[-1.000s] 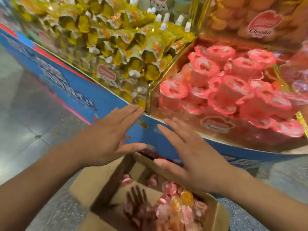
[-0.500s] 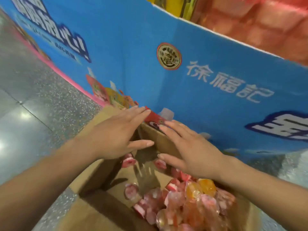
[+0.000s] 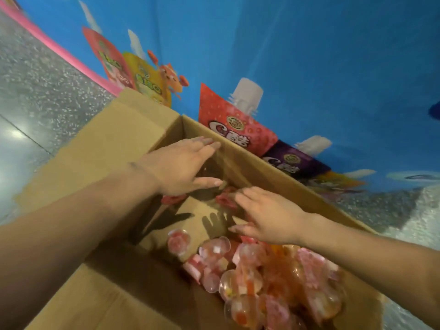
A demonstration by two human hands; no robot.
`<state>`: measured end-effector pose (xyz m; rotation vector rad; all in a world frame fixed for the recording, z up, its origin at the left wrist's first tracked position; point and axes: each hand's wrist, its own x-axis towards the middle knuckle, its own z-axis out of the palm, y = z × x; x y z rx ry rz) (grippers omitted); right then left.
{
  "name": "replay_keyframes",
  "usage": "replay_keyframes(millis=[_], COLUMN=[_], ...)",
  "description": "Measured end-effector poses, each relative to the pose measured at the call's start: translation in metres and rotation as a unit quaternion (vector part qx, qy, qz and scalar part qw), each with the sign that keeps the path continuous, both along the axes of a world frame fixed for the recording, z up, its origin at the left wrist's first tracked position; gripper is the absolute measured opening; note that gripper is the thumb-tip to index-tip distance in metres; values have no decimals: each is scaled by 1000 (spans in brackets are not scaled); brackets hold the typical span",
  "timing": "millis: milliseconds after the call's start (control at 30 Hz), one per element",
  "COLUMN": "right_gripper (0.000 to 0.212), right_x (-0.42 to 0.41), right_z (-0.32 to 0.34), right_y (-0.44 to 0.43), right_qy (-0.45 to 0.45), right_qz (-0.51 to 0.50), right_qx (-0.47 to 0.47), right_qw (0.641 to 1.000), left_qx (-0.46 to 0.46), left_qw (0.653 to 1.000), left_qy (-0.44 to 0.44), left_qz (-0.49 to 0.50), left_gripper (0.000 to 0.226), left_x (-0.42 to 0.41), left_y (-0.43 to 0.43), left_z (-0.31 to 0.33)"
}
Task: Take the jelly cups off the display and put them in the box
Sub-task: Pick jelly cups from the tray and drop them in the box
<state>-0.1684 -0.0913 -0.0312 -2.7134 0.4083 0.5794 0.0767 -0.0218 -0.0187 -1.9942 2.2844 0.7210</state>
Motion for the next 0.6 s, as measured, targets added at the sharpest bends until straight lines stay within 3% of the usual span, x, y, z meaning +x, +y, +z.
replay_keyframes(millis=[167,433,600], right_gripper=[80,73,74], right_x=[-8,-16,-12], right_z=[-22,-64,-99], right_y=[18,44,65], right_qy=[58,100,178], right_qz=[5,20,17], right_qx=[25,41,62], right_qw=[998,994,982], left_qx=[19,27,17], left_qw=[999,997,998], left_qy=[29,46,41], left_qz=[25,57,50], left_gripper=[102,94,90], left_x=[-7,-8,-10], left_y=[10,9,9], left_z=[-13,-17,-20])
